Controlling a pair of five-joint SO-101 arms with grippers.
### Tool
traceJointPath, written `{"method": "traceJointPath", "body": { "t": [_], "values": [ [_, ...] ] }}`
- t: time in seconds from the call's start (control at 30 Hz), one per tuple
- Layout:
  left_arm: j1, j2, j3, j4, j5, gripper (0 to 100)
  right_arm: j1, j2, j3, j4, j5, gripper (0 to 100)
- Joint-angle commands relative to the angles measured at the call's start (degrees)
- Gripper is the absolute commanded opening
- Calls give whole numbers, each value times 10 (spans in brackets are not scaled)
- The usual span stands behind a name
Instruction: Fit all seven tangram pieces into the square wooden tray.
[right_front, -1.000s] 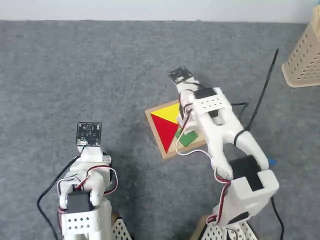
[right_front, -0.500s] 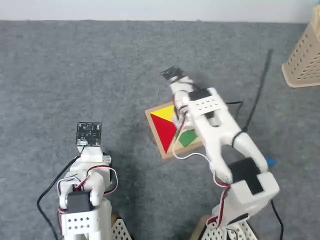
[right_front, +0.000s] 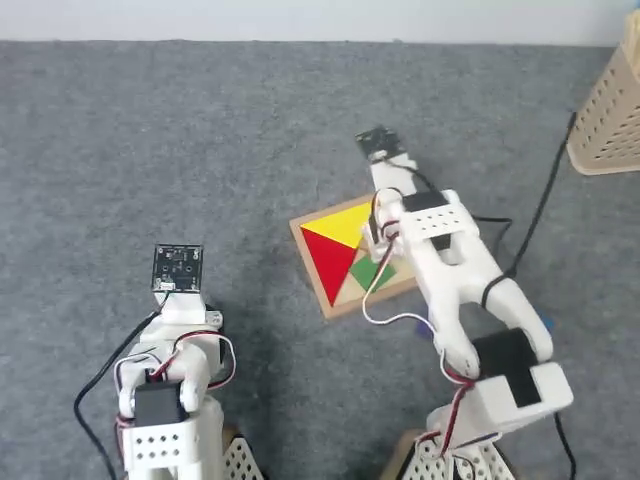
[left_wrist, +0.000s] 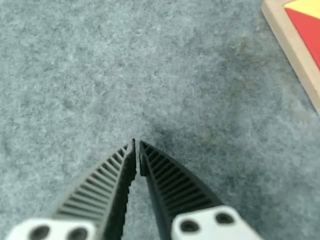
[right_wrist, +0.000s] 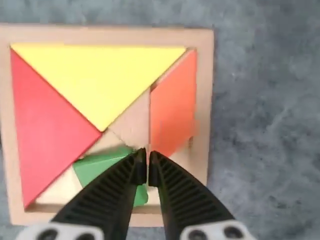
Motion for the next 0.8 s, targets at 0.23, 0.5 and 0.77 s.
{"method": "traceJointPath", "body": {
  "t": [0.23, 0.5, 0.77],
  "values": [
    [-3, -12, -11, 4, 4, 12, -67, 2, -4, -9, 34, 6],
    [-3, -12, -11, 4, 4, 12, -85, 3, -2, -9, 65, 6],
    [-3, -12, -11, 4, 4, 12, -65, -75, 6, 49, 56, 6]
  ]
}}
